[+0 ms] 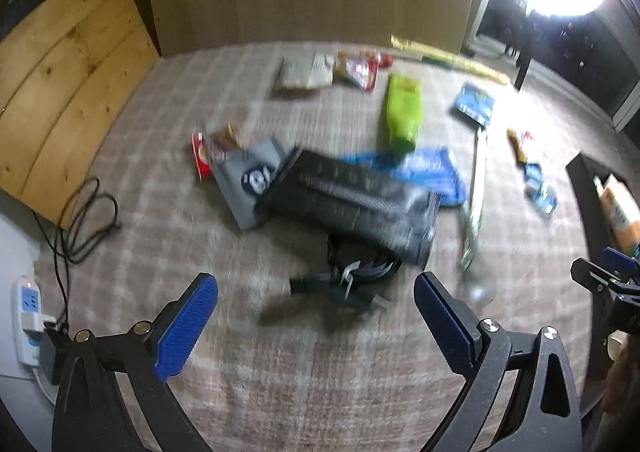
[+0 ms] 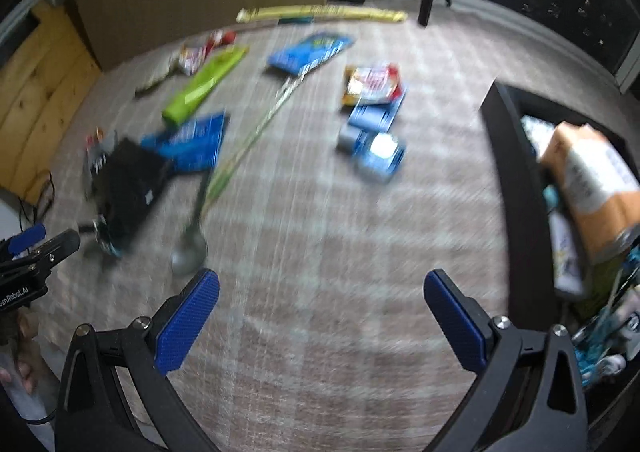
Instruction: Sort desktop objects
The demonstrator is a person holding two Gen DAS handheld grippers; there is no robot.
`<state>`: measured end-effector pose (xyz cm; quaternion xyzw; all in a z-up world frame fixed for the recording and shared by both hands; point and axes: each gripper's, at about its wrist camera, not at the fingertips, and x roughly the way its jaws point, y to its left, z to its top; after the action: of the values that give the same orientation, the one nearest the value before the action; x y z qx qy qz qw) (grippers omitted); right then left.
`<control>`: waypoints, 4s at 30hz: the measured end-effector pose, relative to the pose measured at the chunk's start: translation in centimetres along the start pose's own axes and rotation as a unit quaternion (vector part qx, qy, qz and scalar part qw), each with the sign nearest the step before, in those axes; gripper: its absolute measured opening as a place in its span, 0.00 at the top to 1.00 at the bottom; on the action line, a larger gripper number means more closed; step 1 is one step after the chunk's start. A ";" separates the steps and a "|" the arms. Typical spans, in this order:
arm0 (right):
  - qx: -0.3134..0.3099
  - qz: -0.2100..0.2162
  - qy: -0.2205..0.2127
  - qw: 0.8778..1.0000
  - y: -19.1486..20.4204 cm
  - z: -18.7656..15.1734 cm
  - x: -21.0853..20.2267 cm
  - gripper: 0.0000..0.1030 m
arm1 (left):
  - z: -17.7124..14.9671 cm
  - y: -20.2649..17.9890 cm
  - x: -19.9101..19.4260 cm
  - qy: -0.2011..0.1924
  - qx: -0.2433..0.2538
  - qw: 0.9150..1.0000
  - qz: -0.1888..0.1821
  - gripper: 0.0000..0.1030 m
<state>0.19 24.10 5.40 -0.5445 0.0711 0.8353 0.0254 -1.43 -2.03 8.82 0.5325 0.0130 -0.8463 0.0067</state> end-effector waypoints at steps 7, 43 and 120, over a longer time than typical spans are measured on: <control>0.000 0.000 -0.033 0.999 -1.8 4.3 -3.0 0.00 | 5.5 -1.3 -0.7 -0.022 0.008 1.000 0.003 0.05; 0.044 0.119 0.129 0.983 6.6 18.0 14.7 0.57 | 14.6 -6.0 13.4 0.093 0.082 0.987 -0.103 0.34; 0.341 -0.031 -0.050 0.938 -26.8 -4.3 -10.4 0.67 | 2.6 -43.0 -3.9 0.027 0.409 0.875 -0.259 0.53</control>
<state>11.51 50.37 10.80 -0.4628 0.3335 0.7859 0.2387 -3.13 40.90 14.10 0.4879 -0.1963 -0.7328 -0.4318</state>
